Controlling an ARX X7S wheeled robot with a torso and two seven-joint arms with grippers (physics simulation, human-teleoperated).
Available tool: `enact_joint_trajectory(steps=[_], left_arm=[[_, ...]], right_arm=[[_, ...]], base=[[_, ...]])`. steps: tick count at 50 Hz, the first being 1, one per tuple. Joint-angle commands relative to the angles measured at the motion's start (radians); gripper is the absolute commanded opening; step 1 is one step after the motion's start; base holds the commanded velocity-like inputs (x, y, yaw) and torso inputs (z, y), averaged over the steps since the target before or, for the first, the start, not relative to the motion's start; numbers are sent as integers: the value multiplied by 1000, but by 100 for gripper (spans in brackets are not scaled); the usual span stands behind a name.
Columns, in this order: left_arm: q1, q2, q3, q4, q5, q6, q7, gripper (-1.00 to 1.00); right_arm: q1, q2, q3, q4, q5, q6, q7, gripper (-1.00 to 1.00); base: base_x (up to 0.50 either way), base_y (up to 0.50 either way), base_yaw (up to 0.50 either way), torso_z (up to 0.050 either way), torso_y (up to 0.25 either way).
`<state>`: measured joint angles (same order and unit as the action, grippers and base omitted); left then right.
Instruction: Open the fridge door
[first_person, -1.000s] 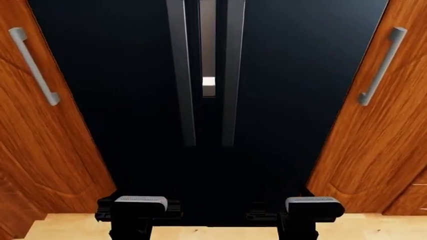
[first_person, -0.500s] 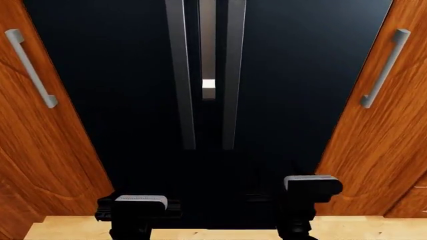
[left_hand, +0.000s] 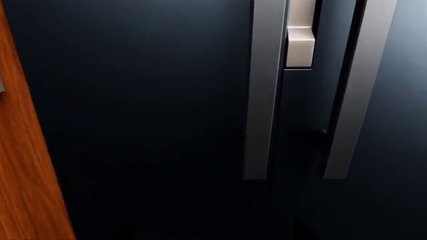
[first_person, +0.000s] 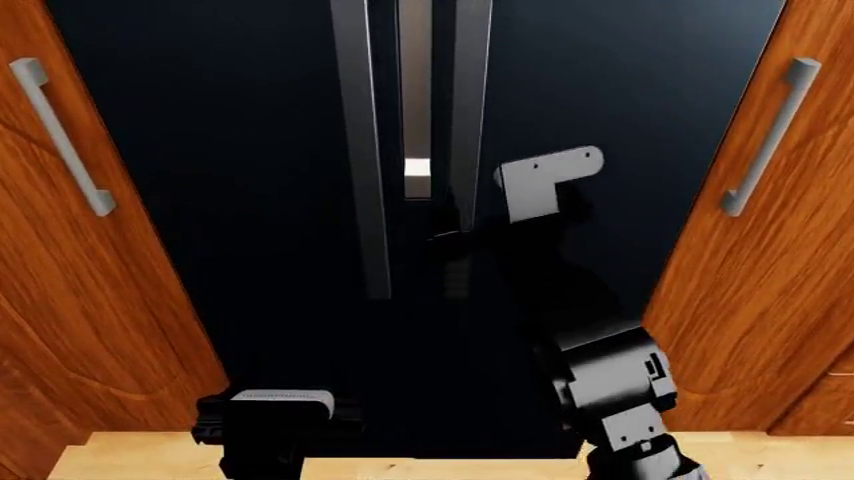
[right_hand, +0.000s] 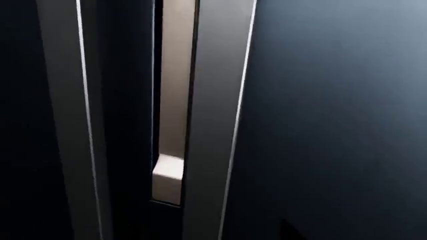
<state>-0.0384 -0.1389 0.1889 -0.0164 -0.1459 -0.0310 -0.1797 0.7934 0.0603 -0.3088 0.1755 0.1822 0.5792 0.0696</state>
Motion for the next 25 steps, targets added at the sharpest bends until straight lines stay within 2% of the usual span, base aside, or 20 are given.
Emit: enact_joint_trajectory(steps=[1,8,16,25], left_arm=[[5,-6,-5,2,-18,1,5,100],[-2,-7,2,1,-25,-8,2,100],[0,-13,1,-1,-37,-2,0,100],[0,-18,2,0,-51,-3,0,100]], right_arm=[[217,-39,-20,234,15,-25,-22,100],[311,-54,-53,453,77,-136,-28,100],[440,-58,-163,709,204,-284,-18,100],[528,-60,-468,962,482,-464,21,100]], base=[[0,0,0,0,0],[0,0,0,0,0],[0,0,0,0,0],[0,0,0,0,0]])
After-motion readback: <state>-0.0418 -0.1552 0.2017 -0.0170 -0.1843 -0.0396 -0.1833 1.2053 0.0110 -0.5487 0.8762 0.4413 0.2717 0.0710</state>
